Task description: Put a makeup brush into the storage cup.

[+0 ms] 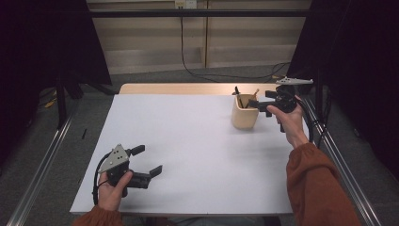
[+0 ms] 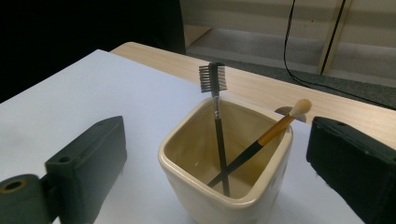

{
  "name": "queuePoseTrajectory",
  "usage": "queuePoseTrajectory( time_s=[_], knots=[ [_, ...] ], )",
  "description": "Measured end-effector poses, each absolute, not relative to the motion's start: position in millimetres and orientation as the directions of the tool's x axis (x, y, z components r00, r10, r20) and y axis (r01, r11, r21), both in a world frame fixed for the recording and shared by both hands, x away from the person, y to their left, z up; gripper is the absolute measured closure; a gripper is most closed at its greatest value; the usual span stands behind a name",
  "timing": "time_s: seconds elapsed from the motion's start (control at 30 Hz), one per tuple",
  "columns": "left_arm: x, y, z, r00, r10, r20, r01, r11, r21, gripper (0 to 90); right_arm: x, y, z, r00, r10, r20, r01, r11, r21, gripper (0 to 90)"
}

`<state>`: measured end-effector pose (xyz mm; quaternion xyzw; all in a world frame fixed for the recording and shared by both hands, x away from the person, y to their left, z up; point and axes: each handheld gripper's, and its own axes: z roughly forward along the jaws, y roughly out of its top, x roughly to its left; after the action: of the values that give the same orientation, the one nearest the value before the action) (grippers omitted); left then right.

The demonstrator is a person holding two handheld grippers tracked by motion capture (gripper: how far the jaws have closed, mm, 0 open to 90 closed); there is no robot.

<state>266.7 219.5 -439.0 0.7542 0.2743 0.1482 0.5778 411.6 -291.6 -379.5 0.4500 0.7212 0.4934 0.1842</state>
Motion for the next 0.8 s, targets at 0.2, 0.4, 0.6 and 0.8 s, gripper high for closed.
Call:
queuePoseTrajectory(
  time_s=[0.2,0.4,0.6,0.8],
  knots=[
    [263.8,220.4,-437.7,0.809,0.580,-0.088,0.234,-0.182,0.955,1.8,404.1,-289.9,-379.8,-0.542,0.823,0.173,0.453,0.112,0.884,1.0],
    [264.0,221.7,-437.7,0.805,0.586,-0.093,0.239,-0.176,0.955,1.8,393.4,-290.7,-383.5,-0.549,0.818,0.172,0.445,0.112,0.888,1.3],
    [263.1,222.1,-437.5,0.803,0.587,-0.103,0.238,-0.157,0.959,1.8,380.5,-291.9,-388.0,-0.538,0.824,0.178,0.451,0.103,0.887,2.0],
    [263.0,222.1,-437.1,0.803,0.587,-0.104,0.233,-0.149,0.961,1.8,365.6,-295.9,-390.4,-0.537,0.821,0.194,0.445,0.080,0.892,1.8]
  ],
)
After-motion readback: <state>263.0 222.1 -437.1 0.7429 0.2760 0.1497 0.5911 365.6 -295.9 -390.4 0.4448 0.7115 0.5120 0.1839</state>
